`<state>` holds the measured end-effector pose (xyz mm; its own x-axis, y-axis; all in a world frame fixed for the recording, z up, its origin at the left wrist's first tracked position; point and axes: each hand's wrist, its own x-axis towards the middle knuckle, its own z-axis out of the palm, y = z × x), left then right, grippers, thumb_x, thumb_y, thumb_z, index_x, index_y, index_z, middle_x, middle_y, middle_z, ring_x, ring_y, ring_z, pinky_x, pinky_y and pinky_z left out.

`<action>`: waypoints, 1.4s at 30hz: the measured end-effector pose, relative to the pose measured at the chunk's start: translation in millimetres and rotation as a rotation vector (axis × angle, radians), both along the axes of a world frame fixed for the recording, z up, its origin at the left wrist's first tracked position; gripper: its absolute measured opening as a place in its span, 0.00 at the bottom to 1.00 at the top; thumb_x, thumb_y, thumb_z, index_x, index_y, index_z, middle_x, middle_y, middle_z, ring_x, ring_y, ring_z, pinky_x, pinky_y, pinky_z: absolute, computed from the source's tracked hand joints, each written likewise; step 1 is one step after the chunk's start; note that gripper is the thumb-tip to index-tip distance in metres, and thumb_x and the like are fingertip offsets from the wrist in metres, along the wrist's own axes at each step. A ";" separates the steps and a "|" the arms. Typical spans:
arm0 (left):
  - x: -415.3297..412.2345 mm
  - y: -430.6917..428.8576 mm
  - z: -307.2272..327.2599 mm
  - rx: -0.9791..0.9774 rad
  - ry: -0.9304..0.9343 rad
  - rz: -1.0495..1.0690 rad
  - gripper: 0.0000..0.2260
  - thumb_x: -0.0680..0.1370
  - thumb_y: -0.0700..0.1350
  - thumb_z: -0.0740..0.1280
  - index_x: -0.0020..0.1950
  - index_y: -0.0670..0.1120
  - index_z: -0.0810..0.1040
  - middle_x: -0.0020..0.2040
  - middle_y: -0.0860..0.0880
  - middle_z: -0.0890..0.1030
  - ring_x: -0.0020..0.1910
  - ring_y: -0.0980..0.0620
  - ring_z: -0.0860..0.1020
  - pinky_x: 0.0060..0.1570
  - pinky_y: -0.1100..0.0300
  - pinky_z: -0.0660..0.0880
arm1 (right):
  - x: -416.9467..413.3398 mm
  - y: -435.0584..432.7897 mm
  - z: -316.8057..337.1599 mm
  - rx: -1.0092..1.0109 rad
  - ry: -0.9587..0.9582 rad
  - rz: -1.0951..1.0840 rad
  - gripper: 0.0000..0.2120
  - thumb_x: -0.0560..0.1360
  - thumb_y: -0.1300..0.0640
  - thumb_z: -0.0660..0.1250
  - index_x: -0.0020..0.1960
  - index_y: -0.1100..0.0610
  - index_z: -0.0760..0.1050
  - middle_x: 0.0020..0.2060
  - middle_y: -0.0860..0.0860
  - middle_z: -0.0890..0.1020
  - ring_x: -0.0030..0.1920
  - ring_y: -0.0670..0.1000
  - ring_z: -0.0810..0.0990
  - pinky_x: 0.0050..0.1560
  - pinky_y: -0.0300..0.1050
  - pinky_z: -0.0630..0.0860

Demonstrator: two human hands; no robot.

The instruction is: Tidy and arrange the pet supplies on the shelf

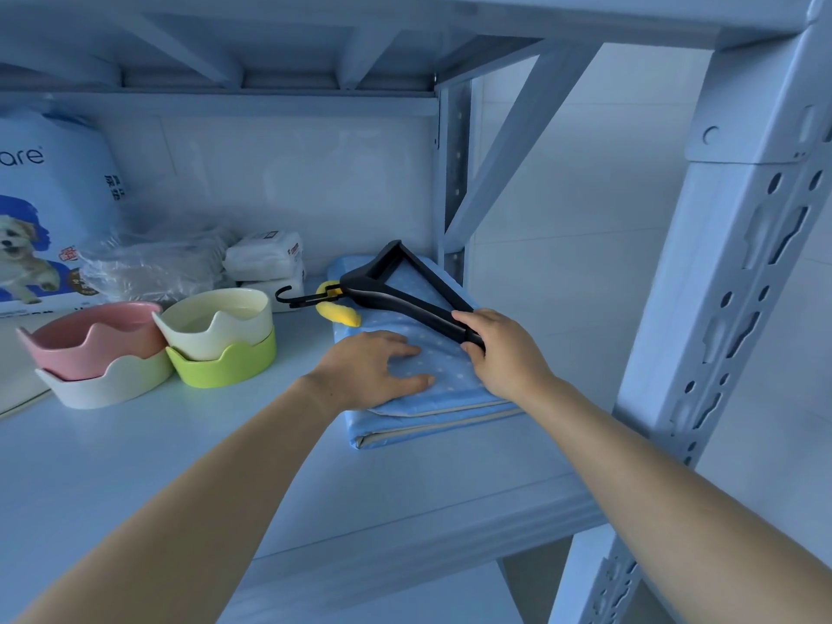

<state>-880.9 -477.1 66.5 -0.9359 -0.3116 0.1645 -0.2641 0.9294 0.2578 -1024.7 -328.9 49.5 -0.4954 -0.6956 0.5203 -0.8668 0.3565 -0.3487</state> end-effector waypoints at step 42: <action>54.6 27.2 0.5 -0.139 0.248 0.181 0.18 0.78 0.57 0.58 0.66 0.55 0.69 0.64 0.54 0.74 0.49 0.52 0.77 0.41 0.61 0.69 | 41.0 25.0 18.1 0.021 0.128 0.048 0.21 0.77 0.53 0.64 0.68 0.56 0.69 0.64 0.49 0.73 0.66 0.50 0.68 0.61 0.47 0.70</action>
